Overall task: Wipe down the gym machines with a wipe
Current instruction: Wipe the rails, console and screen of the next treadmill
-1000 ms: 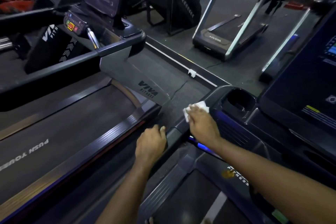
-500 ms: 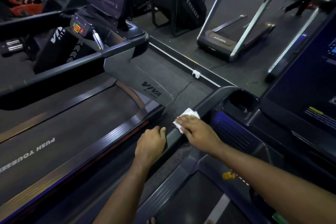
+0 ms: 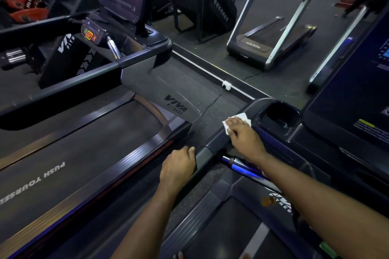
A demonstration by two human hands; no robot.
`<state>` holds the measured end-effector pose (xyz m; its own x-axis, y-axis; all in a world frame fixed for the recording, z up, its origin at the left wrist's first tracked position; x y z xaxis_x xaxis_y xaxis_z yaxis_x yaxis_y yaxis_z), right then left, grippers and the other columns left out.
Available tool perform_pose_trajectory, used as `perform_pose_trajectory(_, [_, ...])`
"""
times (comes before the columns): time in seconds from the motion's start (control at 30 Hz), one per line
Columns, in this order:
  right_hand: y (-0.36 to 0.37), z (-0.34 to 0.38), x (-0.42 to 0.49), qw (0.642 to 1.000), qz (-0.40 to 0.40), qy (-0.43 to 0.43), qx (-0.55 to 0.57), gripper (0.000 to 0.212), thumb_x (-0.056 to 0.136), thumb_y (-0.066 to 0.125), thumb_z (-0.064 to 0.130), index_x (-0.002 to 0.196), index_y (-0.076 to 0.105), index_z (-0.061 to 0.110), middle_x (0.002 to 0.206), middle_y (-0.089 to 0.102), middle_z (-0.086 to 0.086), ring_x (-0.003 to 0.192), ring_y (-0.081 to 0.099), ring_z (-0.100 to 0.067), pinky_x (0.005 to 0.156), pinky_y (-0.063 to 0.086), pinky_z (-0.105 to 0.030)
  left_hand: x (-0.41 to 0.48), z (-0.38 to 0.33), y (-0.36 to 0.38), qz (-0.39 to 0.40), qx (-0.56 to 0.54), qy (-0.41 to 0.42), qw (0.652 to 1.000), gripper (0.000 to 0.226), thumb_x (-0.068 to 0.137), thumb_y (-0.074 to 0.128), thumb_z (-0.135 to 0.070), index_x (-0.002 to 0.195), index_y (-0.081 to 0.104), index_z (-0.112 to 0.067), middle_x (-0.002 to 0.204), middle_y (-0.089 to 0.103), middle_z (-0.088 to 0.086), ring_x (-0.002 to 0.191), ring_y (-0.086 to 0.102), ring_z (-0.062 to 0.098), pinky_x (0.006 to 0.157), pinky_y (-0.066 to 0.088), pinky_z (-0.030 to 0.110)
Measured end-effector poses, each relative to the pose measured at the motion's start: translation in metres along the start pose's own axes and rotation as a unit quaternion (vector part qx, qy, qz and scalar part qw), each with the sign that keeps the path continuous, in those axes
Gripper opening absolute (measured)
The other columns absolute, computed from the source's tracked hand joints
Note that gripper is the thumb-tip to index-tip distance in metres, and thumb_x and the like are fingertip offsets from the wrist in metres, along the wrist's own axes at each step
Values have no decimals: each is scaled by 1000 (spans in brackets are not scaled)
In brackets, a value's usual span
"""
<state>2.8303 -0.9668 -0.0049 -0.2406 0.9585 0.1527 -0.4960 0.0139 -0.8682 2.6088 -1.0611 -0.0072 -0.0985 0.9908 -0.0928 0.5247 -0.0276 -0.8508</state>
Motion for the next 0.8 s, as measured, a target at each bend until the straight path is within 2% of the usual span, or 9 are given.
perform_pose_trajectory(0.07, [6, 14, -8, 1000, -7, 14, -3, 40, 101, 52, 14, 141, 58, 8, 150, 53, -7, 145, 39, -22, 123, 16, -25, 0, 0, 0, 0, -3, 2, 1000, 43, 108, 28, -43, 76, 51, -24, 69, 57, -3, 65, 54, 15, 63, 43, 36])
perform_pose_trajectory(0.17, [14, 47, -43, 994, 43, -101, 4, 42, 101, 51, 19, 141, 58, 10, 150, 52, -2, 143, 40, -17, 123, 16, -24, -1, -1, -1, -1, 1, 6, 1000, 42, 108, 29, -42, 76, 49, -25, 71, 56, -3, 64, 54, 14, 63, 41, 35])
perform_pose_trajectory(0.23, [9, 39, -41, 990, 58, -125, -12, 45, 103, 44, 29, 142, 57, 12, 151, 50, 1, 145, 38, -13, 123, 17, -24, -1, -1, -1, 0, 3, 9, 1000, 41, 108, 29, -42, 76, 50, -25, 71, 56, -3, 65, 53, 15, 64, 40, 35])
perform_pose_trajectory(0.4, [-2, 4, -6, 999, -4, 27, -16, 44, 104, 48, 18, 147, 50, 9, 156, 44, -6, 150, 31, -20, 121, 11, -22, -3, -2, -1, 1, 2, 14, 1000, 43, 108, 27, -42, 75, 48, -26, 70, 57, -3, 64, 54, 12, 62, 41, 35])
perform_pose_trajectory(0.47, [4, 24, -21, 1000, 6, 6, -20, 46, 104, 48, 17, 148, 48, 8, 157, 42, -7, 150, 31, -20, 120, 9, -20, -3, -2, 0, 8, -2, 13, 1000, 43, 108, 26, -43, 77, 50, -26, 71, 58, -3, 65, 55, 14, 63, 44, 35])
perform_pose_trajectory(0.57, [7, 41, -46, 994, 53, -95, -25, 46, 104, 49, 19, 149, 49, 13, 158, 41, 0, 150, 30, -14, 120, 8, -16, -2, -1, 0, 10, 2, 8, 1000, 44, 108, 25, -44, 81, 54, -24, 74, 60, -1, 70, 58, 18, 69, 49, 39])
perform_pose_trajectory(0.63, [-6, 23, -29, 996, 41, -70, -28, 45, 104, 49, 20, 149, 49, 14, 158, 41, 1, 149, 31, -12, 119, 9, -14, -3, -2, -1, 11, 7, 7, 1000, 44, 108, 25, -43, 82, 54, -23, 73, 58, -2, 68, 56, 16, 66, 46, 37])
perform_pose_trajectory(0.73, [-22, -14, 10, 998, 6, 46, -35, 46, 104, 46, 17, 149, 47, 7, 159, 40, -7, 150, 30, -20, 121, 16, -27, -6, -4, -3, 11, 16, 9, 1000, 43, 109, 25, -42, 81, 52, -24, 71, 56, -4, 65, 52, 11, 63, 39, 34])
perform_pose_trajectory(0.8, [-18, -9, 13, 996, -5, 73, -46, 46, 104, 45, 16, 148, 47, 3, 157, 41, -12, 149, 32, -25, 122, 21, -34, -6, -4, -3, 11, 16, 7, 1000, 43, 109, 24, -42, 79, 50, -25, 71, 56, -4, 65, 53, 12, 64, 40, 35])
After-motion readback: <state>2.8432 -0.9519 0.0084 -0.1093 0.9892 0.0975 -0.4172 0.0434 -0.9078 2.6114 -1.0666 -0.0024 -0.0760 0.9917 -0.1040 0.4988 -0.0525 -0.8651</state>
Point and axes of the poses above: each hand's wrist, its own x-axis towards the middle knuckle, its own y-axis out of the palm, z = x × y, the point moved 4 cm from there along x, towards the middle knuckle
